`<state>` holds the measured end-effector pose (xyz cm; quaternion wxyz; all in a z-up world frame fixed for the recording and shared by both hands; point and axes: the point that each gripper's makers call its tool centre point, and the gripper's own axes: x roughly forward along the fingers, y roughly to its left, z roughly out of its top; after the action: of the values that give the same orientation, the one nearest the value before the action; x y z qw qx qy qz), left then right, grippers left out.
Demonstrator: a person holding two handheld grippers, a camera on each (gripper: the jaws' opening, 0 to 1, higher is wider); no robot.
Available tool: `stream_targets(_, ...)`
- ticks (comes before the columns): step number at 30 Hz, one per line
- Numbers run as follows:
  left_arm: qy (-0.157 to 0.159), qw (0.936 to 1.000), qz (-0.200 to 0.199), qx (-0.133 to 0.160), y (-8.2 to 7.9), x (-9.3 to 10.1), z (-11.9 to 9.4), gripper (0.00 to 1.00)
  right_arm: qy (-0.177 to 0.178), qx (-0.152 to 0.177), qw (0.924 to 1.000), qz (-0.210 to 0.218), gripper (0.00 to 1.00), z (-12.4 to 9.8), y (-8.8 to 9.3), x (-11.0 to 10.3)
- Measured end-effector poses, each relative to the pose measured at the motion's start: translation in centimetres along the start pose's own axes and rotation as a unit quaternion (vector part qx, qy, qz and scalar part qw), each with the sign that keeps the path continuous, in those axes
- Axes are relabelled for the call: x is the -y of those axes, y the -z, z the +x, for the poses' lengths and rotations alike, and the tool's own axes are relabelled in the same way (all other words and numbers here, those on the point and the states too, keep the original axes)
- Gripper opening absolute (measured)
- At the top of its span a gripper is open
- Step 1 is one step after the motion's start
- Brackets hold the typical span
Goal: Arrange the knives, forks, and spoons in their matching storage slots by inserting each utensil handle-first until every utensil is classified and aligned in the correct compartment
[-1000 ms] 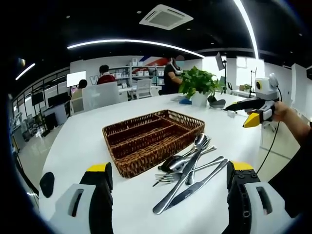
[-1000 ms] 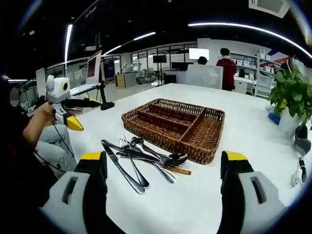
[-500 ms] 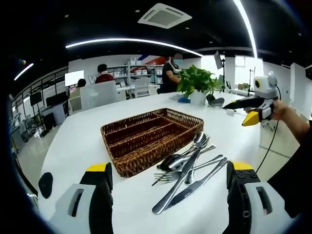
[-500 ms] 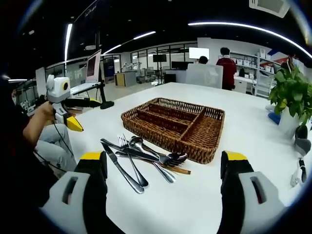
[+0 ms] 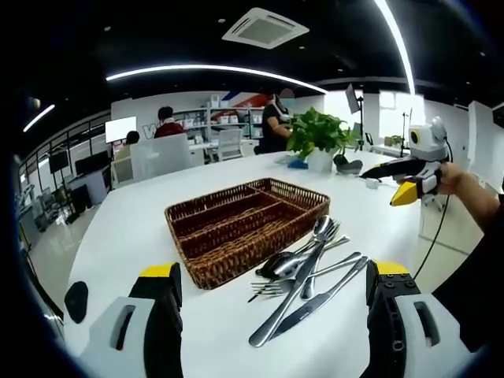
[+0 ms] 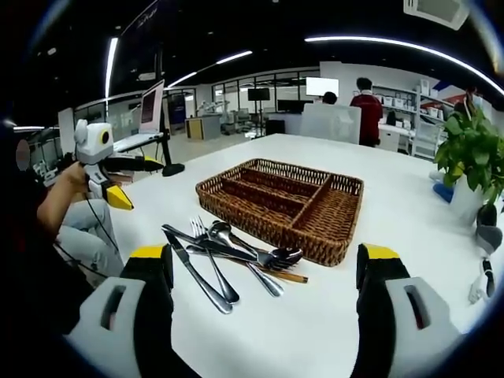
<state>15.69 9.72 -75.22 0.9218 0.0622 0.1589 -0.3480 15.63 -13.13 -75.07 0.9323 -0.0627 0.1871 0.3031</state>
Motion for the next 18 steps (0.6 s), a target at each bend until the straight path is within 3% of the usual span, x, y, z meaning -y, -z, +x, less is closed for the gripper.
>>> stream_targets(18, 0.001, 1.0000, 0.003, -0.003, -0.06, 0.14, -0.05, 0.99, 0.000, -0.003, 1.0000, -0.003, 1.00, -0.11, 0.03, 0.02)
